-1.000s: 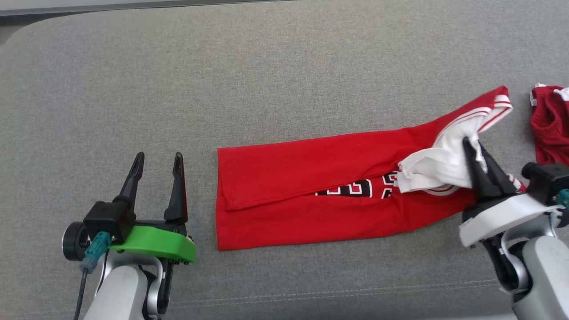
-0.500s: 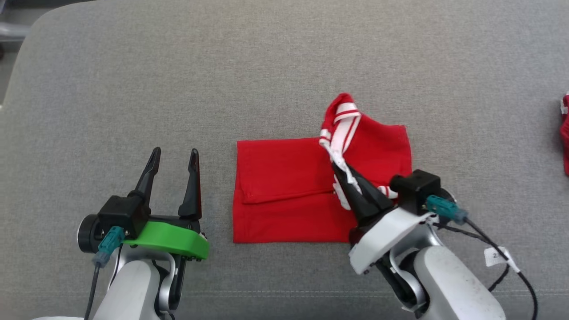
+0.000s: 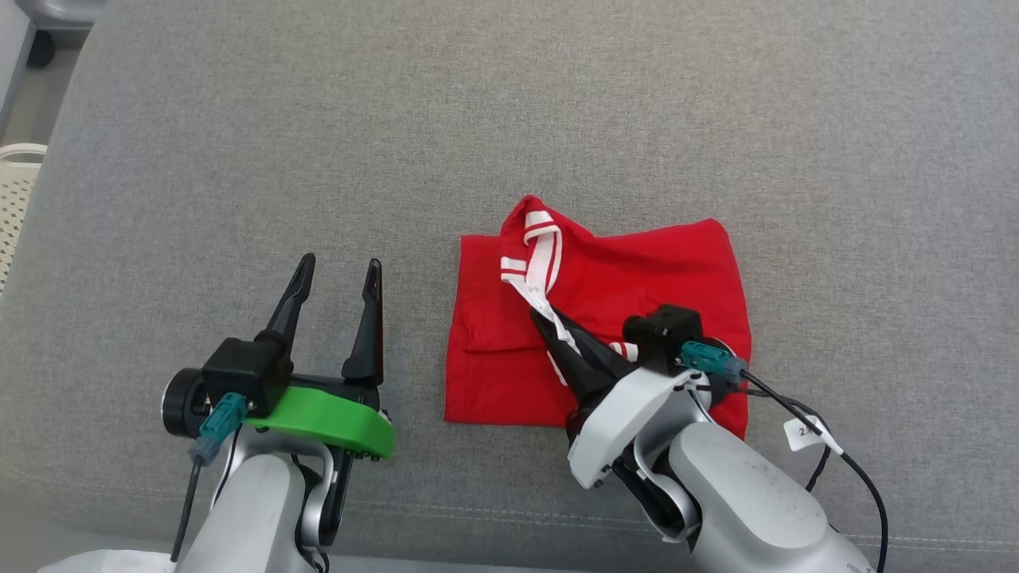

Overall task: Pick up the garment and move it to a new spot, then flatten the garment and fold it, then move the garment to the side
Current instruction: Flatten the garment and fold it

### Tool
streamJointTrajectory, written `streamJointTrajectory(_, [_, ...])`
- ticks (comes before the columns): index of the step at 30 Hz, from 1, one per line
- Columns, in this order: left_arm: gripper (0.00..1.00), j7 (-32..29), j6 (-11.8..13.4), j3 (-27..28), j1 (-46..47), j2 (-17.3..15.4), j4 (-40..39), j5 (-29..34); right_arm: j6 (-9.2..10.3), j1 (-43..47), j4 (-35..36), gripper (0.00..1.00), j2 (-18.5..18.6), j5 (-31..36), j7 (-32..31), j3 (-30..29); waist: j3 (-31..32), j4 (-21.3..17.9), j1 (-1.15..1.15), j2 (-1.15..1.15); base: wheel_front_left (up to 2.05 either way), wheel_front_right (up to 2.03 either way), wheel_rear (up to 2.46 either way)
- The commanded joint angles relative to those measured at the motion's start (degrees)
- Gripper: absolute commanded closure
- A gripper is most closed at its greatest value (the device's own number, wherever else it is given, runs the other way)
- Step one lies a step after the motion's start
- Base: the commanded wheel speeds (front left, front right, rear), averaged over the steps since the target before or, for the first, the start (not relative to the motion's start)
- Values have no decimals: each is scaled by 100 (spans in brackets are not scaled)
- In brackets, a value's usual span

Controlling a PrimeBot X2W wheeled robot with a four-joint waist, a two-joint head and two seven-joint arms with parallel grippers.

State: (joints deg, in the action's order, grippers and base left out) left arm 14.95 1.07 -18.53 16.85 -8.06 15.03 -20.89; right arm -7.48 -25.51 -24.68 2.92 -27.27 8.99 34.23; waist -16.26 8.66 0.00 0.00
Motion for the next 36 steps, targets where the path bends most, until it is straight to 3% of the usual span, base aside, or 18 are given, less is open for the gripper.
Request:
streamJointTrajectory(1, [0, 19, -19, -4, 90, 20, 14, 44, 0, -133, -90, 100, -3, -71, 72, 98, -29, 13, 0, 0, 0, 0, 0])
streamJointTrajectory(6, [0, 19, -80, -79, 170, 60, 81, 73, 0, -441, -449, 100, -1, -430, 251, 446, -65, 36, 0, 0, 0, 0, 0])
streamJointTrajectory(8, [0, 18, -99, -100, 188, 71, 105, 79, -1, -520, -493, 0, -8, -707, 297, 664, -77, 48, 0, 0, 0, 0, 0])
streamJointTrajectory(15, [0, 19, -91, -98, 166, 69, 141, 107, -1, -692, -161, 0, 6, -1132, 479, 1529, -41, 16, 0, 0, 0, 0, 0])
streamJointTrajectory(20, [0, 19, -53, -28, 123, 12, 66, 116, 0, -746, 348, 0, 2, -648, 595, 1601, 10, -61, 0, 0, 0, 0, 0])
streamJointTrajectory(28, [0, 19, 61, 125, -29, -124, -71, 115, 0, -115, 1708, 0, 8, 83, 613, 378, 179, -214, 0, 0, 0, 0, 0])
streamJointTrajectory(36, [0, 18, 148, 284, -193, -222, -239, 76, 0, 599, 2194, 0, 158, 791, 615, -1207, 320, -364, 0, 0, 0, 0, 0])
